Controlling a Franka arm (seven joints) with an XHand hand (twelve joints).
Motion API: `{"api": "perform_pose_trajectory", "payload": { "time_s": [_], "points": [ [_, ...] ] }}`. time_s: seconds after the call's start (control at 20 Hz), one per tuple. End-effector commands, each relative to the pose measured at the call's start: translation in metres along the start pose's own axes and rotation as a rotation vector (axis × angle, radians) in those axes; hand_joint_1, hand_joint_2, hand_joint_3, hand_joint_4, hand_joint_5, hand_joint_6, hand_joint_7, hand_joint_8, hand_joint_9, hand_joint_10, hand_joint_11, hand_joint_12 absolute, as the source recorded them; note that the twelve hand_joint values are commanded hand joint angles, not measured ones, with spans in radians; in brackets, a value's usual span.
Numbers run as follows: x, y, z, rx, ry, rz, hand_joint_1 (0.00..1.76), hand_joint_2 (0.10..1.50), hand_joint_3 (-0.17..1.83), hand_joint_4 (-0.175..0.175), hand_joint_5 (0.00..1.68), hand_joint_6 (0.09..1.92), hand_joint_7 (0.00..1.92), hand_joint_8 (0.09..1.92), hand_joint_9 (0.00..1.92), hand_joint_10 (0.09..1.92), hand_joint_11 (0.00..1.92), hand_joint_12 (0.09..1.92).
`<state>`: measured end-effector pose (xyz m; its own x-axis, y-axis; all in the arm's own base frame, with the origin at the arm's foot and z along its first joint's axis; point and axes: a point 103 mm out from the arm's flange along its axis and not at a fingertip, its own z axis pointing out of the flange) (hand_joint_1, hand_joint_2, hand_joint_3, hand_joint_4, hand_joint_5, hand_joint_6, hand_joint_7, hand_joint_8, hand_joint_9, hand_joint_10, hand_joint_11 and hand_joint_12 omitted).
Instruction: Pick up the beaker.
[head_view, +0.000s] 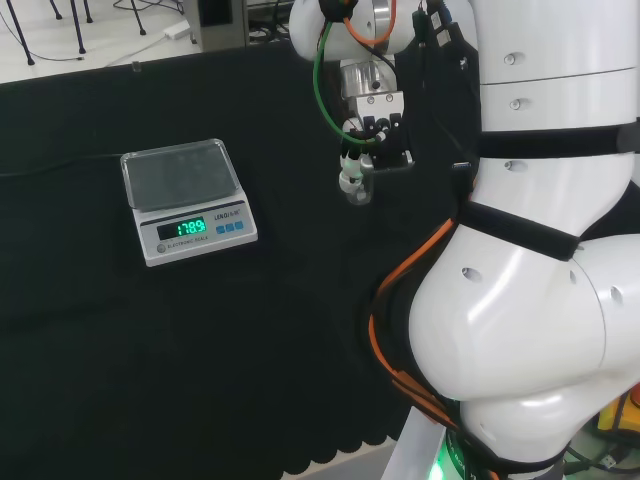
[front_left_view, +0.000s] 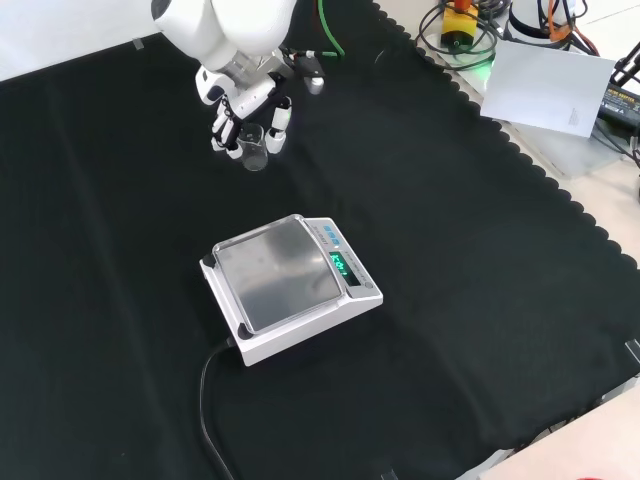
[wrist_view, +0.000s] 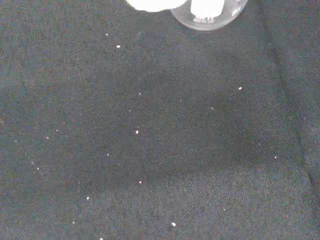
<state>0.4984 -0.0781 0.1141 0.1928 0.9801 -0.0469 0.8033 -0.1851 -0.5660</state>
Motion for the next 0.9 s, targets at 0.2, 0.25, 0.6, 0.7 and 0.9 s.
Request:
{"api": "perform_pose_trajectory", "payload": {
  "time_s": [0.2, 0.25, 0.6, 0.7, 0.9],
  "points": [
    [0.002, 0.002, 0.001, -0.029, -0.009, -0.006, 1.19, 1.06, -0.17, -0.079, 0.54, 0.99, 0.3, 0.75, 0.77, 0.73, 0.69, 1.22],
    [0.002, 0.002, 0.001, -0.036, -0.007, -0.008, 1.2, 1.07, -0.17, -0.084, 0.54, 1.0, 0.31, 0.75, 0.79, 0.73, 0.71, 1.21],
    [0.0, -0.007, -0.012, -0.075, -0.017, -0.013, 1.25, 1.15, -0.17, -0.112, 0.59, 1.06, 0.41, 0.78, 0.85, 0.79, 0.84, 1.12],
    [0.0, -0.008, -0.014, -0.079, -0.02, -0.015, 1.26, 1.16, -0.17, -0.119, 0.61, 1.07, 0.44, 0.78, 0.85, 0.83, 0.86, 1.09],
    [0.004, -0.015, -0.026, -0.069, -0.029, -0.032, 1.26, 1.18, -0.17, -0.127, 0.64, 1.09, 0.5, 0.79, 0.87, 0.89, 0.88, 1.06]
  ]
}}
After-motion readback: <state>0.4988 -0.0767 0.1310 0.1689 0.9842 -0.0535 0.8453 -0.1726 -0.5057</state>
